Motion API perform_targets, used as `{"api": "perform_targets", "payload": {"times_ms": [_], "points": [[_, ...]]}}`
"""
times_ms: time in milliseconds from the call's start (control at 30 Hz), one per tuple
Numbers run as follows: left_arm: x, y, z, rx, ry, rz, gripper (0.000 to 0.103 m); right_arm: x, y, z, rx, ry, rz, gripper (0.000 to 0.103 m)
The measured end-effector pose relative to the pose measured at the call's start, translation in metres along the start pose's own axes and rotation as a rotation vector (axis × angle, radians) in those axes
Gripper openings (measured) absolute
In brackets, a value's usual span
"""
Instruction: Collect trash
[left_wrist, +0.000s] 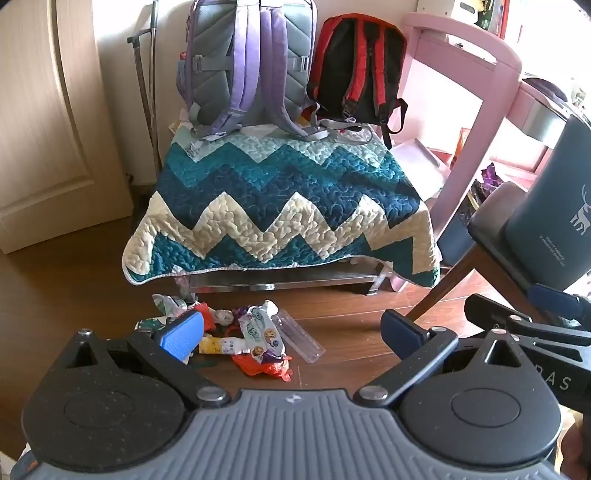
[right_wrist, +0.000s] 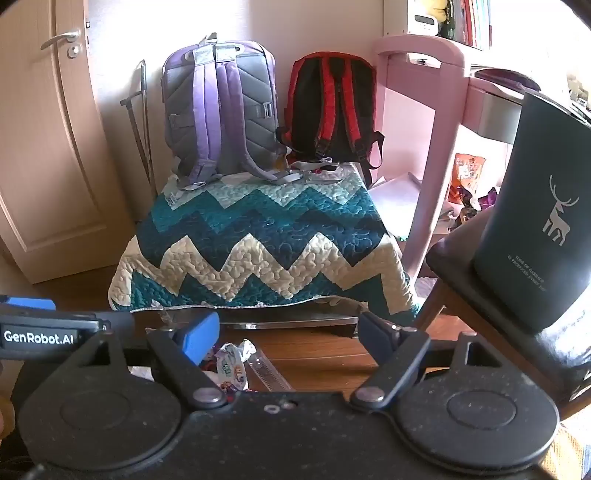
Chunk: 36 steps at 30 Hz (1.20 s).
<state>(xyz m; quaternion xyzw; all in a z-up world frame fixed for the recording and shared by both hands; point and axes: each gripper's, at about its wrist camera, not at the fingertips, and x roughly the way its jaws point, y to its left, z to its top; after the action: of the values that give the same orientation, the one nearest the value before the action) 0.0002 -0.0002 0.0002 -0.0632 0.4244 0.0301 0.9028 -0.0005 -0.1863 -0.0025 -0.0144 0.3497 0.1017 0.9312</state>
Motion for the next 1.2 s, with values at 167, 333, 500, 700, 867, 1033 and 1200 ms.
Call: {"api": "perform_targets", "payload": {"times_ms": [167,333,500,700,867,1033,1200], "points": [[0.001,-0.008,-0.004,0.014,-0.017,-0.003,0.103,-0.003,-0.004,-0.002,-0.017,-0.023,-0.035,0.082],[-0.002,-0.017,-0.005,0.021,-0.024,-0.01,0.103,-0.011,0.001,0.001,-0.031,-0.019,-0.067,0.082],[-0.006,-0.012,-0.002,0.019,-0.017,-0.027,0.103,-0.015,0.002,-0.001,-0.033,-0.018,-0.083,0.082],[-0.009,-0.014,-0.005,0.019,-0.016,-0.028,0.103,-0.015,0.004,-0.002,-0.026,-0.019,-0.086,0.082],[-0.01,-0.013,-0.006,0.02,-0.01,-0.024,0.103,-0.016,0.001,-0.002,-0.027,-0.017,-0.085,0.082],[-0.012,-0.012,-0.007,0.022,-0.002,-0.015,0.103,-0.018,0.003,-0.006,-0.021,-0.005,-0.078,0.082],[-0.011,-0.009,-0.007,0.02,0.022,-0.001,0.103,-0.016,0.004,-0.005,-0.019,0.023,-0.065,0.082]]}}
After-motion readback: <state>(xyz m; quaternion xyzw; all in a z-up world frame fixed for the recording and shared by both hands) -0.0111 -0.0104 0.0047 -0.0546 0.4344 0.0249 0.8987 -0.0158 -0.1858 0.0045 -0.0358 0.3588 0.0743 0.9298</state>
